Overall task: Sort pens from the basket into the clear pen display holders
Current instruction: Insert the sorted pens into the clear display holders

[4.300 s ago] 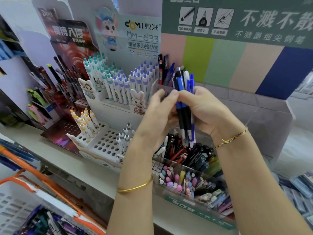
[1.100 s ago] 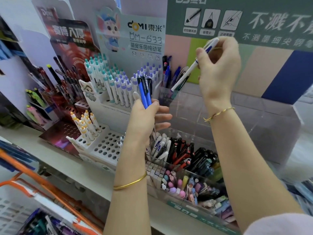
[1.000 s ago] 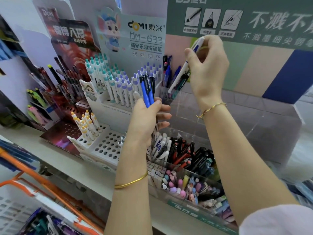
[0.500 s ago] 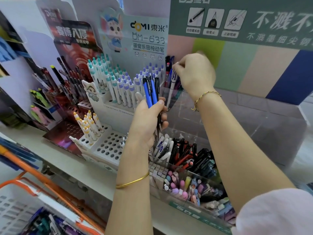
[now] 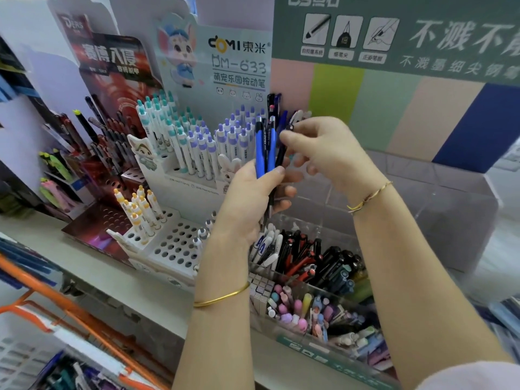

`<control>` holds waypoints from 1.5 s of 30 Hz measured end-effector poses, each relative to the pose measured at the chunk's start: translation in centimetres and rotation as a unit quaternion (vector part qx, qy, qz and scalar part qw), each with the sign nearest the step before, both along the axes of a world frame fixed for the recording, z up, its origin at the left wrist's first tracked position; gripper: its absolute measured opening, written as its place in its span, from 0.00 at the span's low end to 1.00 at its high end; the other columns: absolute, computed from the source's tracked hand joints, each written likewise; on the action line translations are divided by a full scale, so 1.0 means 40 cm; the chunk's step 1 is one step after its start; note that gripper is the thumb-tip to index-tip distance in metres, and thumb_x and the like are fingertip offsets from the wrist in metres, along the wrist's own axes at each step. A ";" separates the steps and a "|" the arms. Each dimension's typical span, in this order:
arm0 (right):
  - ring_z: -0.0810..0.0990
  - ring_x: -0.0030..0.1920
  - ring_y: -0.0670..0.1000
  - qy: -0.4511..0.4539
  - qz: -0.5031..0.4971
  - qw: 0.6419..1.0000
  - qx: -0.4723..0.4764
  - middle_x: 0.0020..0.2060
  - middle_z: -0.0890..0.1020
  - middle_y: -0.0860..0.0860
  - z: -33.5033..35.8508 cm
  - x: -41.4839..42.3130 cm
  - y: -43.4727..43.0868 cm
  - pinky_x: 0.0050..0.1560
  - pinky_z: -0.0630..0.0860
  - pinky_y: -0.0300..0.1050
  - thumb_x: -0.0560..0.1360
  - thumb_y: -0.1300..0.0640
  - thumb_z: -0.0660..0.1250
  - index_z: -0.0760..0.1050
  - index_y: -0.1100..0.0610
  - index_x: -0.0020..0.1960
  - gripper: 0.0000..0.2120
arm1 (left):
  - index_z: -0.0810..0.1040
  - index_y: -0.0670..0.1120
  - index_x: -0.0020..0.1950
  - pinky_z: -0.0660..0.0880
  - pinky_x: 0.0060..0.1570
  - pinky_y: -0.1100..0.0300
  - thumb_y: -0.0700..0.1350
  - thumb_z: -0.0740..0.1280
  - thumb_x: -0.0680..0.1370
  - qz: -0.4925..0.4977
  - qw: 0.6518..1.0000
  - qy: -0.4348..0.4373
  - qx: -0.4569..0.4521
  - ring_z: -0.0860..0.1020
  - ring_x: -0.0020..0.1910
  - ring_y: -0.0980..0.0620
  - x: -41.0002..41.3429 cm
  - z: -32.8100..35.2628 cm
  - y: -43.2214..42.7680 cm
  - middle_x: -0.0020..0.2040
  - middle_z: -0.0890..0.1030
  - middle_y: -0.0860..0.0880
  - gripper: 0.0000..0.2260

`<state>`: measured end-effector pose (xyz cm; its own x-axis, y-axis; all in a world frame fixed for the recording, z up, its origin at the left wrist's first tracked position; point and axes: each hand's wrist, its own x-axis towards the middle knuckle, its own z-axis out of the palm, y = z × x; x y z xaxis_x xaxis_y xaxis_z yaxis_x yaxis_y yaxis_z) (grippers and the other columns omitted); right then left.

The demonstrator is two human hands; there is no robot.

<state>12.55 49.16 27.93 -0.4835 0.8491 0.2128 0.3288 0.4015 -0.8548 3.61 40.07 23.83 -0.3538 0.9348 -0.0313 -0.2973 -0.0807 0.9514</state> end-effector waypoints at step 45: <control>0.82 0.42 0.55 0.251 -0.157 0.954 0.055 0.45 0.80 0.55 0.010 0.011 0.008 0.33 0.76 0.40 0.72 0.63 0.66 0.69 0.51 0.47 0.10 | 0.75 0.43 0.56 0.81 0.34 0.61 0.40 0.58 0.83 0.079 0.997 -0.008 -0.023 0.83 0.36 0.52 -0.015 -0.009 0.004 0.45 0.84 0.43 0.07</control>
<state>13.00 49.49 28.35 -0.0226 0.8947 0.4461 0.0082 0.4464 -0.8948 3.03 40.21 23.46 -0.4961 0.8647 -0.0790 -0.2986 -0.0844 0.9507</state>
